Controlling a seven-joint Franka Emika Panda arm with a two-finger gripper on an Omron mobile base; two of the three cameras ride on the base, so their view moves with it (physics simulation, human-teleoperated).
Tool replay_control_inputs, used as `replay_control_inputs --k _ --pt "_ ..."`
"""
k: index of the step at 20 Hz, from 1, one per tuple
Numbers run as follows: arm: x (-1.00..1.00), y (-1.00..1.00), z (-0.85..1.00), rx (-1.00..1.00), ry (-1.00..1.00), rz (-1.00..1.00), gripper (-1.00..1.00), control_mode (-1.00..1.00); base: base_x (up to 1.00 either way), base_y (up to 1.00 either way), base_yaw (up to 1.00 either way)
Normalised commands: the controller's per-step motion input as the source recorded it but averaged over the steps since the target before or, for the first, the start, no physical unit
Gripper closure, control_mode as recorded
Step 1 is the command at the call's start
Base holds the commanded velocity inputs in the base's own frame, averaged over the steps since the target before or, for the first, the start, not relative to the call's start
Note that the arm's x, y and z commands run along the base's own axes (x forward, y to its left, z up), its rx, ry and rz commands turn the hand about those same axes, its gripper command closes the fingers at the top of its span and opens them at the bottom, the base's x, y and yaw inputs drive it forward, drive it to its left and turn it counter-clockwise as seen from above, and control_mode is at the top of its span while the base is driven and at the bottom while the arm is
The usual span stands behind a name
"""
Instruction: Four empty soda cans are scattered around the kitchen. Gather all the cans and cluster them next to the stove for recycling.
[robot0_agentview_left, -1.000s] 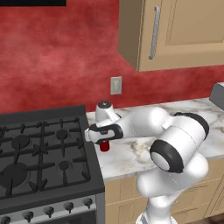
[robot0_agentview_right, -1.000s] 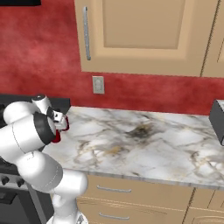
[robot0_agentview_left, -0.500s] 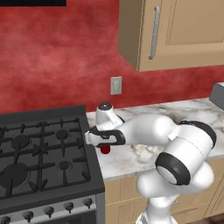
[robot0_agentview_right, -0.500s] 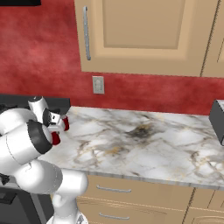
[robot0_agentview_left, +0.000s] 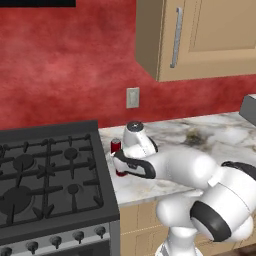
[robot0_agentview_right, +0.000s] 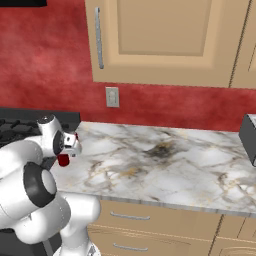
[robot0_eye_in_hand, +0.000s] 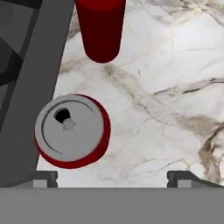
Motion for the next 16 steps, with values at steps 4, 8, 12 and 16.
replay_control_inputs --k 4,8,12,16 --pt "-0.03 -0.48 0.16 0.04 -0.14 0.0 -1.0 -1.0 0.0 0.0 0.0" --pt "-0.14 -0.13 0.47 0.04 -0.14 0.0 -1.0 -1.0 0.0 0.0 0.0" --pt "-0.45 -0.02 0.67 0.04 -0.13 0.0 -1.0 -1.0 0.0 0.0 0.0" --pt "-0.56 -0.01 0.6 0.03 -0.06 -0.01 -1.0 -1.0 0.0 0.0 0.0"
